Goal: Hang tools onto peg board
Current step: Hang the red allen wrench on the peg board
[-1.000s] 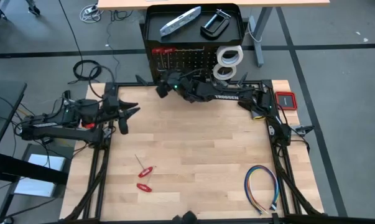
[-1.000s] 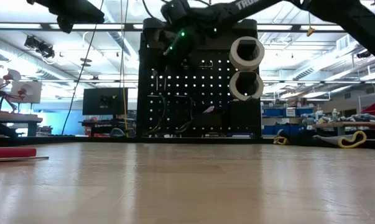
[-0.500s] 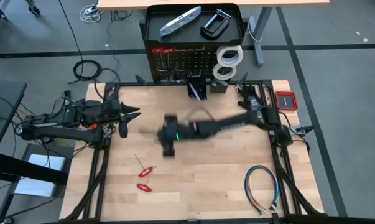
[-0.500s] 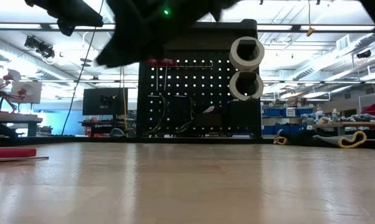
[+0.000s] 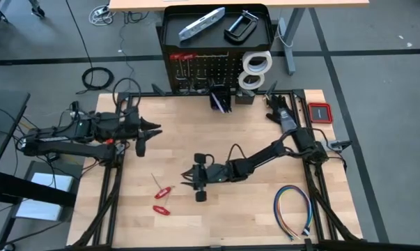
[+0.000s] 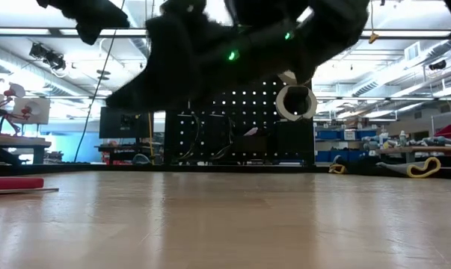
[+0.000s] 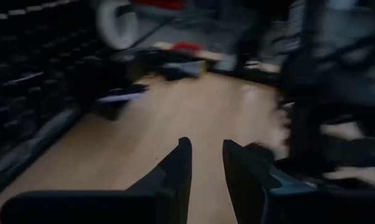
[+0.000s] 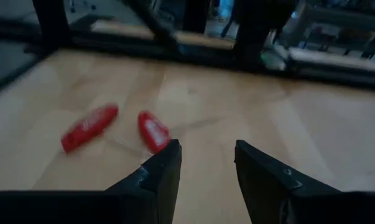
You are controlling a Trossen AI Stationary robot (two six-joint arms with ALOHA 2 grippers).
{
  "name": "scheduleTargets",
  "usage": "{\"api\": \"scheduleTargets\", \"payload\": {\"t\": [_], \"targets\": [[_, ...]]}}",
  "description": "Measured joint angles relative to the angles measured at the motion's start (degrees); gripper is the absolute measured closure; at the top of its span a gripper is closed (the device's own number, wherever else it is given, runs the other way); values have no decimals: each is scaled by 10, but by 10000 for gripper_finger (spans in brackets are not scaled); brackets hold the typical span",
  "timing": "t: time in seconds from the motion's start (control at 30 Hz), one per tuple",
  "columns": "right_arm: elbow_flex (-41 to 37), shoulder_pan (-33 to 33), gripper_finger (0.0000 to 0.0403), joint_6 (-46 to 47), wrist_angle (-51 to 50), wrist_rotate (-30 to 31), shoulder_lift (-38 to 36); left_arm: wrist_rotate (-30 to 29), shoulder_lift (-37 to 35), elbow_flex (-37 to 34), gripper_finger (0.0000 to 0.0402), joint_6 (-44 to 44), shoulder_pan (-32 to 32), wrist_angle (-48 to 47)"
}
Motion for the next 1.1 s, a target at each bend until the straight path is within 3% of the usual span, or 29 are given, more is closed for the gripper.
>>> {"api": "scheduleTargets", "payload": {"t": [0.23, 0.33, 0.53, 0.7, 0.83, 1.1], "targets": [[96, 0, 243, 9, -7, -41, 108, 231, -1, 0, 305, 2, -1, 102], [153, -3, 242, 8, -23, -66, 148, 288, -1, 0, 305, 0, -9, 101], [265, -20, 239, 6, -68, -123, 214, 292, -1, -1, 305, 12, -32, 93], [327, -37, 213, -2, -81, -172, 244, 277, 0, -1, 305, 18, -41, 67], [333, -50, 192, -14, -140, -216, 246, 237, 0, -2, 305, 7, -42, -14], [334, -57, 195, -15, -148, -220, 254, 197, 7, -2, 305, -4, -42, -80]]}}
